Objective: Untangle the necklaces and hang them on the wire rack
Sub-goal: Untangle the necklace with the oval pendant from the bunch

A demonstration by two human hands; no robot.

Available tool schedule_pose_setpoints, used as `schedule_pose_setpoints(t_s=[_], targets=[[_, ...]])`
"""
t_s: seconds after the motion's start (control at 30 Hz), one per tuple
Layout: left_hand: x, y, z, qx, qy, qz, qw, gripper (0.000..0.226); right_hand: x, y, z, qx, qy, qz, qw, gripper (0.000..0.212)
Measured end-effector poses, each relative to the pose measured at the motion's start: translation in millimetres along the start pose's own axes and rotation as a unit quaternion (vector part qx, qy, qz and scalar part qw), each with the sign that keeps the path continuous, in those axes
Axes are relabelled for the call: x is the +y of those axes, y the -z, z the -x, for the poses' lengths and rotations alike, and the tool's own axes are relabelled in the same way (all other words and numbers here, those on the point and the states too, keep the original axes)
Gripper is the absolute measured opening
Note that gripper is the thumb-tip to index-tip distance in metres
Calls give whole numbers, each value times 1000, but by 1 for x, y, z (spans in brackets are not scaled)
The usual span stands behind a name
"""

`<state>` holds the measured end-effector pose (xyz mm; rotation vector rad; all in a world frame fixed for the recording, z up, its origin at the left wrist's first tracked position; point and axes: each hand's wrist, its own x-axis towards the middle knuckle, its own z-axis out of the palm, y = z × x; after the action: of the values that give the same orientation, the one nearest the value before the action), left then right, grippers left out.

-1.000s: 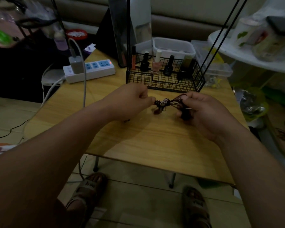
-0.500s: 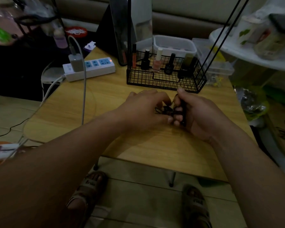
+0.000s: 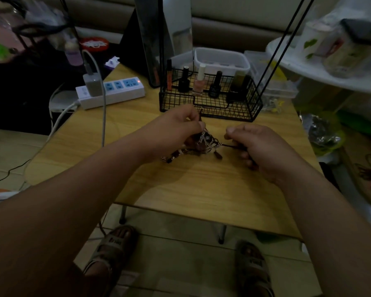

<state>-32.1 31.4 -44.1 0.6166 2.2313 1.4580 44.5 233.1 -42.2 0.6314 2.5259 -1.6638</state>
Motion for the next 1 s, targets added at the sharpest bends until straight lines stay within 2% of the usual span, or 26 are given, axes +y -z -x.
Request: schedule_pose_setpoints(t_s=[0.13,0.27,0.33,0.4,0.47,0.53,0.63,0.73,0.83,0.93,1.0], targets=[[2,-2,-1,6,14,63,998,9,-1,-3,4,16,58,103,993,22],[4,-6,-3,1,30,116,993,9,-3,-8,7,11,88,116,989,29],[6,-8,-4,-7,30,134,990,9,-7,-10,10,-9,105,77,991,32],[6,-10,-4,-13,26,141,990,12,-8,-12,11,-71,118,-3,990,32],[7,-10,-4,-18,25,145,989,15,-6,-14,11,-116,134,-30,984,34],[8,-9,-3,-13,25,129,991,13,-2,-15,7,-113,144,-4,983,28],[9,-6,-2,7,26,78,997,21,1,-11,3,-93,145,-24,985,6],[7,-2,-2,-18,28,72,997,27,1,-7,3,-98,125,-92,983,6],[6,0,-2,-46,10,36,998,16,-1,-9,3,-116,93,-174,973,7],[6,2,-1,-63,4,12,998,19,-3,-11,3,-102,59,-249,961,8],[5,2,0,-68,-6,-8,998,17,-4,-11,4,-89,50,-260,960,10]])
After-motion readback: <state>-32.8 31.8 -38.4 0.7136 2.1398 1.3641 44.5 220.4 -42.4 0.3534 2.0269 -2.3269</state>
